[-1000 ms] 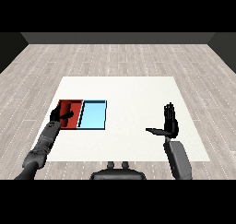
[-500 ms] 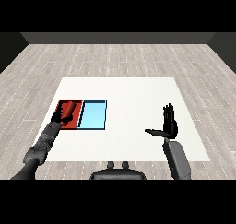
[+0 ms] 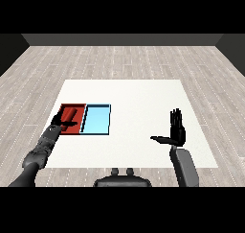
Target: Pick the red can and put it in the red box
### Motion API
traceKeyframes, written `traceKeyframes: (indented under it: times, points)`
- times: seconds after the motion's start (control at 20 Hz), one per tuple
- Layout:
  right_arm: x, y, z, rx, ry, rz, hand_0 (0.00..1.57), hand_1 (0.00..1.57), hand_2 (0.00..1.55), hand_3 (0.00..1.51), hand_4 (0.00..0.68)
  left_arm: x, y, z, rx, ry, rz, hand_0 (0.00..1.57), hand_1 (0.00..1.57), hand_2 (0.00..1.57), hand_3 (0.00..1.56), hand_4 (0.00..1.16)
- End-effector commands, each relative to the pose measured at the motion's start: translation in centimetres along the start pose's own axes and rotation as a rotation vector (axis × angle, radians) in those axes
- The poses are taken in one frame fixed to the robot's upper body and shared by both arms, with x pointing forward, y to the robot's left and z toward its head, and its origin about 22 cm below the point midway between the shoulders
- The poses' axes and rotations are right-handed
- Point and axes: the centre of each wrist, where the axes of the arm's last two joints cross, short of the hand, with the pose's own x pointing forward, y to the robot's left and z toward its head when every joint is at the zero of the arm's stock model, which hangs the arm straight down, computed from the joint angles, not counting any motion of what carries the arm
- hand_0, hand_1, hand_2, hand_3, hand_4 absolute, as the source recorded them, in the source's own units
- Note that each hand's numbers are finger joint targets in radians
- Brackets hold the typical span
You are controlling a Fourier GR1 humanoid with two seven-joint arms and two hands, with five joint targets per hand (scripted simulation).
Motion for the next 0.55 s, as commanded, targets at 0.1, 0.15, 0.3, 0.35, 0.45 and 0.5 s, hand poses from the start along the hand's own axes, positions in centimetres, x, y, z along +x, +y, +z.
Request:
traceKeyframes:
  times: [0.1,0.15,0.3,0.35,0.45,0.5]
  points:
    - [0.4,-0.4,0.3,0.004,-0.022,-0.006,0.0,0.0,0.0,0.0,0.0,1.4,1.6,-0.2,0.166,-0.263,0.392,0.0,0.0,0.0,0.0,0.0]
    - [0.1,-0.2,-0.7,0.03,-0.016,-0.014,0.0,0.0,0.0,0.0,0.0,2.1,-0.8,0.4,0.168,-0.301,0.467,0.0,0.0,0.0,0.0,0.0]
    - [0.1,0.7,0.4,0.026,-0.008,-0.051,0.0,0.0,0.0,0.0,0.0,5.2,-0.1,0.6,0.189,-0.571,0.649,0.0,0.0,0.0,0.0,0.0]
    - [0.2,0.5,-0.4,0.031,-0.011,-0.053,0.0,0.0,0.0,0.0,0.0,6.6,0.3,0.8,0.161,-0.669,0.699,0.0,0.0,0.0,0.0,0.0]
    - [0.1,0.2,0.7,0.04,0.006,-0.022,0.0,0.0,0.0,0.0,0.0,6.7,0.6,1.2,0.122,-0.812,0.744,0.0,0.0,0.0,0.0,0.0]
    - [0.3,-0.5,0.5,0.039,0.005,-0.042,0.0,0.0,0.0,0.0,0.0,7.8,0.5,1.5,0.13,-0.839,0.762,0.0,0.0,0.0,0.0,0.0]
